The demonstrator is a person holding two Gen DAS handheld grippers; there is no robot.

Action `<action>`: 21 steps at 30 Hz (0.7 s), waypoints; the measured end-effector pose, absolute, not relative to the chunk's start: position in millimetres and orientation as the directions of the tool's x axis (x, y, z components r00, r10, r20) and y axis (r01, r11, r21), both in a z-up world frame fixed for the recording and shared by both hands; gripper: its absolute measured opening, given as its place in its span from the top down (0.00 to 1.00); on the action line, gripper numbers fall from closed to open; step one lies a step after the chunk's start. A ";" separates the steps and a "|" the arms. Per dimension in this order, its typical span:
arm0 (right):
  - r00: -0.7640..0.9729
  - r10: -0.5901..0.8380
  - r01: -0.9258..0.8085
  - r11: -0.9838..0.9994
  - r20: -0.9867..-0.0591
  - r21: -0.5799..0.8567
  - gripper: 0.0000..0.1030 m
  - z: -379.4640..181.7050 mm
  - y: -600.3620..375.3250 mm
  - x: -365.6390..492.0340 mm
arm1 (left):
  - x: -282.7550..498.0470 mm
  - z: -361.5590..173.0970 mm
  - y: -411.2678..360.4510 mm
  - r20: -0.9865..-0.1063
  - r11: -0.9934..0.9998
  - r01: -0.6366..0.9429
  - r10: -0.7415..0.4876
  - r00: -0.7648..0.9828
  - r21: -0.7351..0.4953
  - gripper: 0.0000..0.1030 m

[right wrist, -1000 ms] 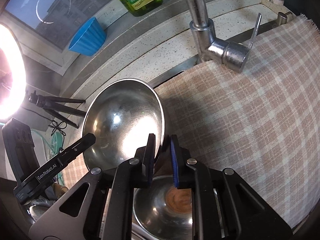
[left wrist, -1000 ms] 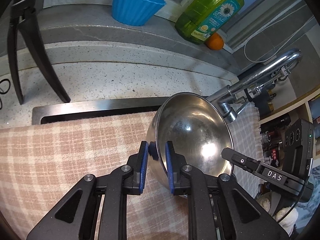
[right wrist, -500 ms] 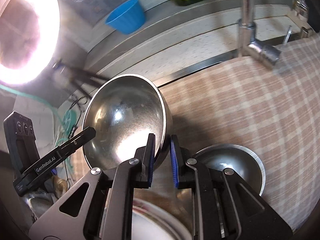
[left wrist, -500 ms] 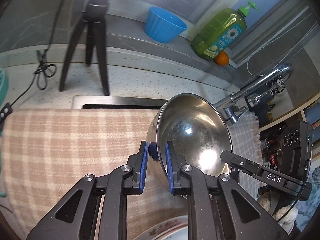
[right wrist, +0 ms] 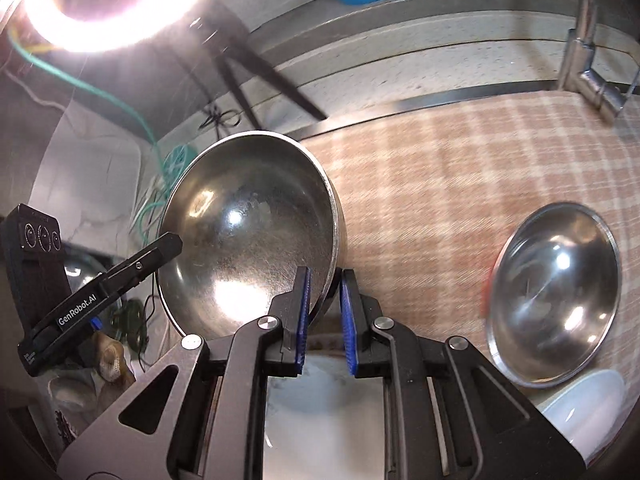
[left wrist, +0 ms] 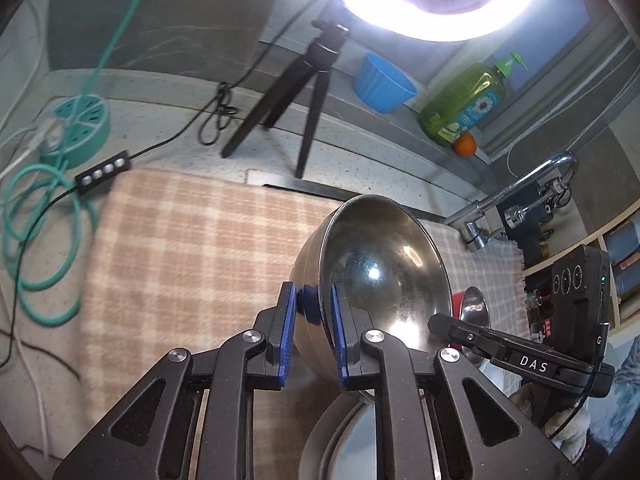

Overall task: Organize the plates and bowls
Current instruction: 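Lift the plain steel bowl and carry it beside the plate stack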

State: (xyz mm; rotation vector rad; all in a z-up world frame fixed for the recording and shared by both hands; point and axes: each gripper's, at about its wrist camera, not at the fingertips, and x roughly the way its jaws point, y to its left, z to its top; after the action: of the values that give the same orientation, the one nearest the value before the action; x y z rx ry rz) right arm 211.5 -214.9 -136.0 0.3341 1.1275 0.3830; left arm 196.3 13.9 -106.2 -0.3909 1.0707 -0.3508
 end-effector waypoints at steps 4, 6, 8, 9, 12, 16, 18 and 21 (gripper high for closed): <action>0.346 0.478 -0.171 0.878 -0.807 0.447 0.85 -139.2 -191.6 201.2 | 177.7 -105.4 36.0 -0.775 0.880 0.050 -0.442 0.452 -0.472 0.86; 0.330 0.486 -0.193 0.874 -0.809 0.446 0.85 -141.1 -181.3 195.3 | 167.5 -106.2 47.3 -0.775 0.879 0.025 -0.432 0.460 -0.475 0.86; 0.315 0.492 -0.215 0.870 -0.812 0.444 0.85 -143.9 -170.7 190.3 | 157.4 -108.1 58.0 -0.775 0.876 -0.002 -0.426 0.467 -0.483 0.86; 0.306 0.496 -0.224 0.867 -0.813 0.445 0.85 -145.4 -167.6 189.5 | 152.2 -108.9 62.9 -0.775 0.875 -0.012 -0.422 0.471 -0.484 0.86; 0.277 0.503 -0.252 0.860 -0.819 0.443 0.85 -151.2 -152.6 181.2 | 136.7 -112.3 76.9 -0.782 0.876 -0.044 -0.404 0.475 -0.480 0.86; 0.248 0.510 -0.285 0.851 -0.824 0.441 0.85 -155.5 -134.5 171.0 | 119.7 -116.5 91.8 -0.789 0.875 -0.082 -0.385 0.479 -0.477 0.86; 0.230 0.513 -0.303 0.846 -0.827 0.440 0.85 -157.2 -126.8 167.5 | 110.6 -119.4 99.7 -0.791 0.868 -0.107 -0.382 0.478 -0.484 0.86; 0.215 0.511 -0.326 0.841 -0.832 0.432 0.85 -159.4 -117.0 161.6 | 97.2 -122.6 110.1 -0.793 0.860 -0.136 -0.377 0.479 -0.492 0.86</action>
State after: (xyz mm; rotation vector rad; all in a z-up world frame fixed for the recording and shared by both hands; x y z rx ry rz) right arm 161.6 -117.0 -159.4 0.1767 1.2234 0.5843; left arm 97.2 110.1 -122.6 -0.5413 1.0749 -0.1560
